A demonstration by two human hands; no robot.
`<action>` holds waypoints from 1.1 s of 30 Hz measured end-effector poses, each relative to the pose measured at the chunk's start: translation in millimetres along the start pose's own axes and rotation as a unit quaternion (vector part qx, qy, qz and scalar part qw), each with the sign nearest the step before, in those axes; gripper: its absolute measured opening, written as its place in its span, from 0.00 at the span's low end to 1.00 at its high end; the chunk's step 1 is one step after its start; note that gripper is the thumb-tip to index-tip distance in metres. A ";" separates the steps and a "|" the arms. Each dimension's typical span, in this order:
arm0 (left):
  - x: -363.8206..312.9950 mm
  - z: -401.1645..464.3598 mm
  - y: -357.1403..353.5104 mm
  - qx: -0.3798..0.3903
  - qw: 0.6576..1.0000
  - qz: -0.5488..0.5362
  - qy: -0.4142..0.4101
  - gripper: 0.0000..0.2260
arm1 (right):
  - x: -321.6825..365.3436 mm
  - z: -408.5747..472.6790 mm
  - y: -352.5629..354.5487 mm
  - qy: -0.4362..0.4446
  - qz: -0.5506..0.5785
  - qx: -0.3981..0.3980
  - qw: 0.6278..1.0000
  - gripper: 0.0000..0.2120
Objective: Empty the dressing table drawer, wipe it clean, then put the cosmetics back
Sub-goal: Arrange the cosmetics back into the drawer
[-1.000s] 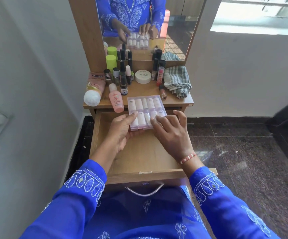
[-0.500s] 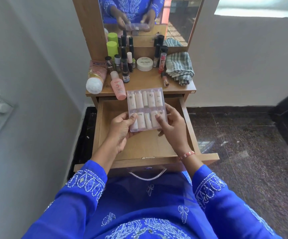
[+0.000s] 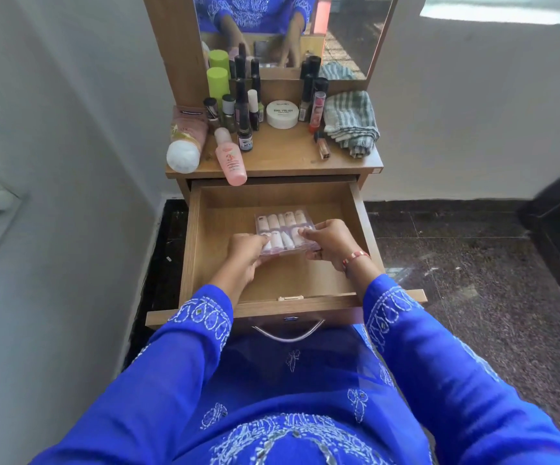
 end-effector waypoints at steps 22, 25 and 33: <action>11.5 22.1 -2.4 0.003 0.991 0.125 -0.038 0.10 | -11.3 32.5 5.7 0.038 -0.262 -0.115 0.957 0.17; 9.5 17.9 -3.4 -0.002 0.991 0.125 -0.040 0.12 | -11.8 33.8 7.0 0.040 -0.276 -0.123 0.953 0.16; 6.8 12.2 -3.2 -0.003 0.990 0.127 -0.055 0.11 | -10.4 29.4 7.7 0.056 -0.315 -0.141 0.937 0.14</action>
Point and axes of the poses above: each hand's wrist, its own z-axis towards the middle knuckle, its own y-axis out of the back of the hand, x = y × z, the point moved 2 cm from there along z, towards the middle knuckle, and after that the axes turned 2 degrees about -y, right-handed, at the moved point
